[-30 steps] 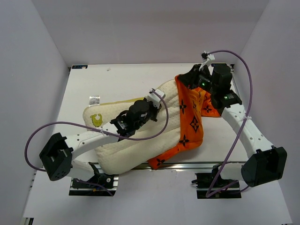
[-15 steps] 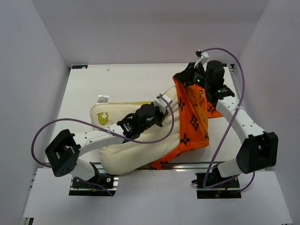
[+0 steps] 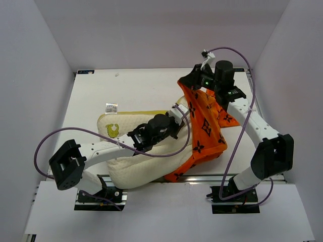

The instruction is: Put the pillow into the pillowcase

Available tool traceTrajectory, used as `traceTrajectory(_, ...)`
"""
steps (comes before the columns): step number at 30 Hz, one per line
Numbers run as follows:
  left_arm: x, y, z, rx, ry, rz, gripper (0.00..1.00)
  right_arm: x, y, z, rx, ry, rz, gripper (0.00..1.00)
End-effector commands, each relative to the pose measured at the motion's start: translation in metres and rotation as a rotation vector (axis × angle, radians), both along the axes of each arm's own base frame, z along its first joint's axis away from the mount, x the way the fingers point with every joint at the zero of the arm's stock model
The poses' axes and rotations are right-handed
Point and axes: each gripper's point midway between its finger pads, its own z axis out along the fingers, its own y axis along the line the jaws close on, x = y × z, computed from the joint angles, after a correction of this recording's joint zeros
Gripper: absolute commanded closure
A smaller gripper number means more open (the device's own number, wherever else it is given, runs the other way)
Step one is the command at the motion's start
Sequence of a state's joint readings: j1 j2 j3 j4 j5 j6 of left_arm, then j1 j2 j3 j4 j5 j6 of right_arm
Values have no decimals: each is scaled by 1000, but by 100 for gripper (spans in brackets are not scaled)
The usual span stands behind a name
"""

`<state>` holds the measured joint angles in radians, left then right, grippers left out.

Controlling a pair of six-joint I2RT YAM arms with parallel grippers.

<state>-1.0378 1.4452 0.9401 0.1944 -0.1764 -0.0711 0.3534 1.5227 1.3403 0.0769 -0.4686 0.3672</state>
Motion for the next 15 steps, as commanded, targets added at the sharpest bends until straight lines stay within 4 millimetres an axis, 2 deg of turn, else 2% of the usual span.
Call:
traceTrajectory(1, -51, -45, 18, -42, 30, -233, 100, -41, 27, 79, 114, -233, 148, 100)
traceTrajectory(3, -45, -45, 23, -22, -3, -225, 100, -66, 33, 58, 91, -174, 218, 100)
traceTrajectory(5, -35, -42, 35, -23, -31, -208, 100, -81, 32, 42, 60, -146, 265, 100)
traceTrajectory(8, -21, -30, 56, -39, -65, -168, 100, -99, 20, 17, -18, -112, 279, 100)
traceTrajectory(9, -17, -25, 63, -47, -73, -151, 100, -106, 13, 19, -32, -128, 275, 100)
traceTrajectory(10, -9, -13, 77, -66, -89, -119, 100, -114, 8, 2, -63, -81, 277, 100)
traceTrajectory(12, 0, 1, 88, -83, -107, -75, 100, -127, -1, 1, -96, -106, 288, 100)
traceTrajectory(13, 11, 16, 98, -99, -120, -38, 100, -133, -3, -5, -107, -96, 300, 100)
traceTrajectory(15, 21, 27, 103, -109, -125, -25, 100, -148, -5, -7, -112, -85, 345, 100)
